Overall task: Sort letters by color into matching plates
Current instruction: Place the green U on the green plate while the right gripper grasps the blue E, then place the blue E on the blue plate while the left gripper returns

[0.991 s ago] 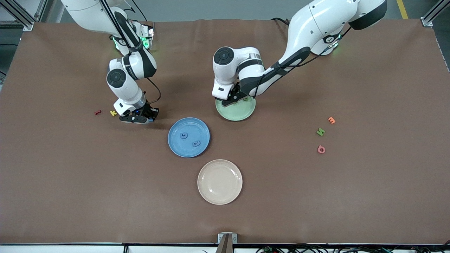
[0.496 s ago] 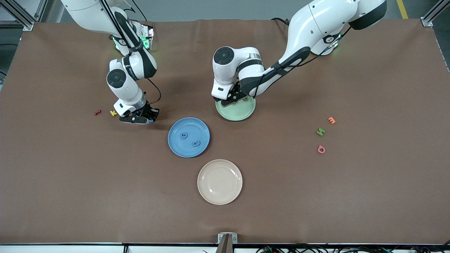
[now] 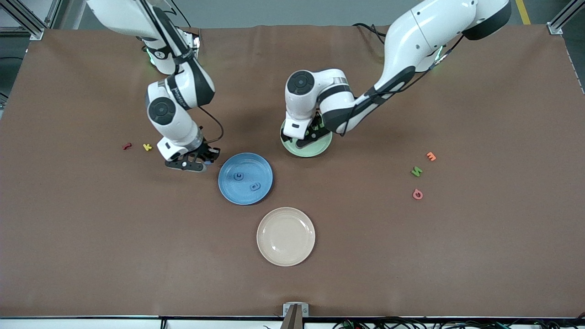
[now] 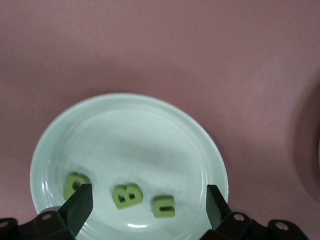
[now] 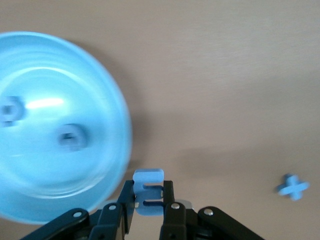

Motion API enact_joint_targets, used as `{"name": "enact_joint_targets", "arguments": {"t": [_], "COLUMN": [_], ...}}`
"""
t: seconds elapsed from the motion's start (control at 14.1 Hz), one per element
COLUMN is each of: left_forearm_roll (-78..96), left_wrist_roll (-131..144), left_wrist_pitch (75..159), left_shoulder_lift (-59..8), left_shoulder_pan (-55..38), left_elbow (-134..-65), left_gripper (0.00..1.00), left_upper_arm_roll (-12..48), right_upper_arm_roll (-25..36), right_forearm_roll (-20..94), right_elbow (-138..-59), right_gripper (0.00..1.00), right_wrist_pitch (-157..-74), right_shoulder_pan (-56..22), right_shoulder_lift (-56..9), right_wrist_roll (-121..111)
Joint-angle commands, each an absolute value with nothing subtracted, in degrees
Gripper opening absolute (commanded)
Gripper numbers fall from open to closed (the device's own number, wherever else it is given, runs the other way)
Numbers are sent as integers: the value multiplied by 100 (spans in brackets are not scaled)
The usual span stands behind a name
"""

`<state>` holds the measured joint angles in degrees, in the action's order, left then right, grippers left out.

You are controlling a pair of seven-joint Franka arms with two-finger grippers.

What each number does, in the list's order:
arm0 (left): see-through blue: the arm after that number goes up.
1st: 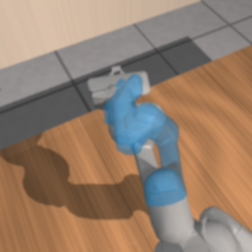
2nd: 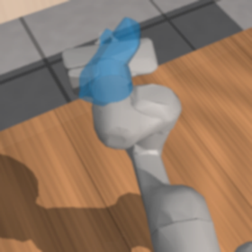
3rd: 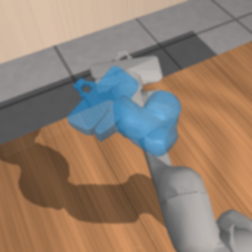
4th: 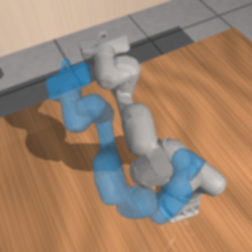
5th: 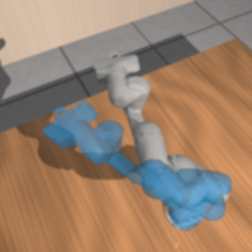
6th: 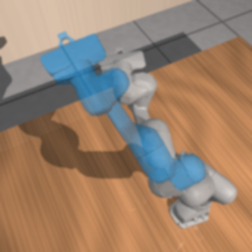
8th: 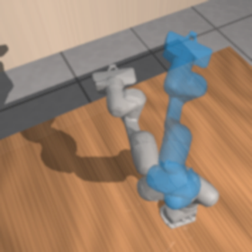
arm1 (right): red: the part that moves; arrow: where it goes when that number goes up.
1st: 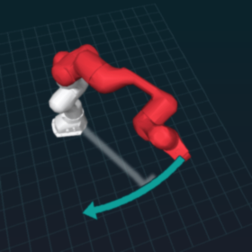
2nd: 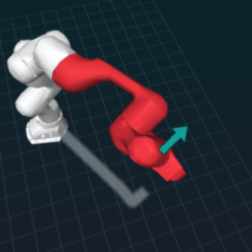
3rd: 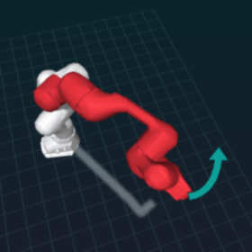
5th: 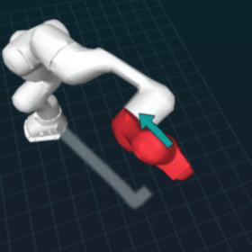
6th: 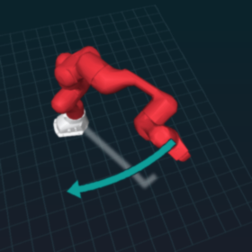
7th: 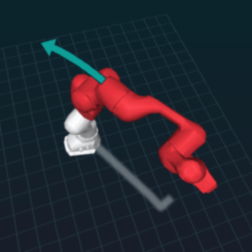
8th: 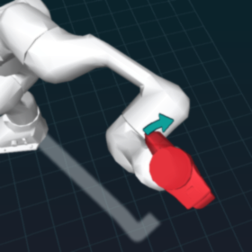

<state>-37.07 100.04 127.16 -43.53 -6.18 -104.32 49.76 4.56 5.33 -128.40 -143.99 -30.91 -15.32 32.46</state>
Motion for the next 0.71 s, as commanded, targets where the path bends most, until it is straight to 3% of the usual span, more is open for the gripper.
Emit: {"name": "enact_joint_targets", "arguments": {"t": [0.0,0.21,0.64], "left_forearm_roll": [-3595,-3612,-3682], "left_wrist_roll": [9547,8687,7341], "left_wrist_pitch": [12674,12674,12674], "left_shoulder_lift": [-4044,-3693,-3366], "left_shoulder_pan": [-98,455,2080], "left_elbow": [-10809,-11248,-11865], "left_gripper": [100,100,99], "left_upper_arm_roll": [5159,5211,6011], "right_upper_arm_roll": [475,483,483], "right_forearm_roll": [519,519,510], "right_elbow": [-12280,-11788,-11146], "right_gripper": [0,0,0], "right_wrist_pitch": [-14282,-14300,-14282], "right_shoulder_pan": [-3549,-3919,-4113], "right_shoulder_lift": [-1967,-2433,-3014], "right_wrist_roll": [4093,4788,5221]}}
